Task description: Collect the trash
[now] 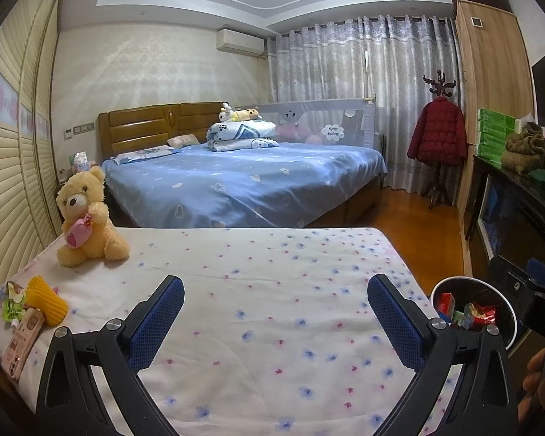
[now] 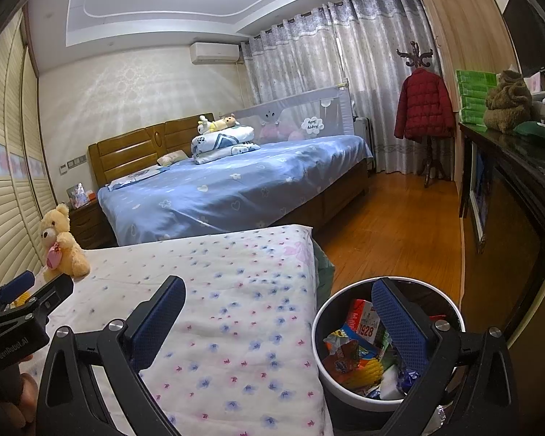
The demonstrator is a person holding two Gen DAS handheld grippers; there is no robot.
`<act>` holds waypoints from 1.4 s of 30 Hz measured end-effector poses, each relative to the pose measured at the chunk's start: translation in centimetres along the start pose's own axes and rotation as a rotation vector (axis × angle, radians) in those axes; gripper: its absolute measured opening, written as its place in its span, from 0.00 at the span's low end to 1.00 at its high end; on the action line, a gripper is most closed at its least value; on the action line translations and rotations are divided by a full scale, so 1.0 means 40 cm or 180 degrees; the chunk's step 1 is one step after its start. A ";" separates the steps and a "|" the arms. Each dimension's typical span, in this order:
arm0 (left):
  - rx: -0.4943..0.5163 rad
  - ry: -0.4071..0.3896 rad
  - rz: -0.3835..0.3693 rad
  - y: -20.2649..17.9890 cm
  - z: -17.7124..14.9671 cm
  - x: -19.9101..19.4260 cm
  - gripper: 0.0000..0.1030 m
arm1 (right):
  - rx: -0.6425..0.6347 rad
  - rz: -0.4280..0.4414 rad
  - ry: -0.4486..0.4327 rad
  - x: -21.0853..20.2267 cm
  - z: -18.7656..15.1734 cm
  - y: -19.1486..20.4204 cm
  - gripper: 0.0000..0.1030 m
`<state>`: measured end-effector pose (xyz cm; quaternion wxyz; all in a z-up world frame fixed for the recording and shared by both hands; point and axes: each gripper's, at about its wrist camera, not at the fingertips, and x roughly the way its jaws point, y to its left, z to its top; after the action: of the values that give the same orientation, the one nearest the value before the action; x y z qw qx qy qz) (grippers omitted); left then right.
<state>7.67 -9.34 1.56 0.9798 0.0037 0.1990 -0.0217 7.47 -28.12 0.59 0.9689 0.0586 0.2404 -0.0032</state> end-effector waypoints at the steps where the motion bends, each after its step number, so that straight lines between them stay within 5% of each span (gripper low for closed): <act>1: 0.0000 -0.0004 -0.0003 0.000 0.001 -0.001 0.99 | -0.0004 0.0001 -0.0003 -0.001 0.000 0.000 1.00; 42: 0.0005 -0.0020 -0.0030 0.006 -0.011 0.002 0.99 | -0.0004 0.0040 0.0033 -0.010 -0.001 0.010 1.00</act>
<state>7.56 -9.11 1.12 0.9803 0.0035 0.1958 -0.0265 7.11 -27.71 0.78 0.9677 0.0595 0.2451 0.0033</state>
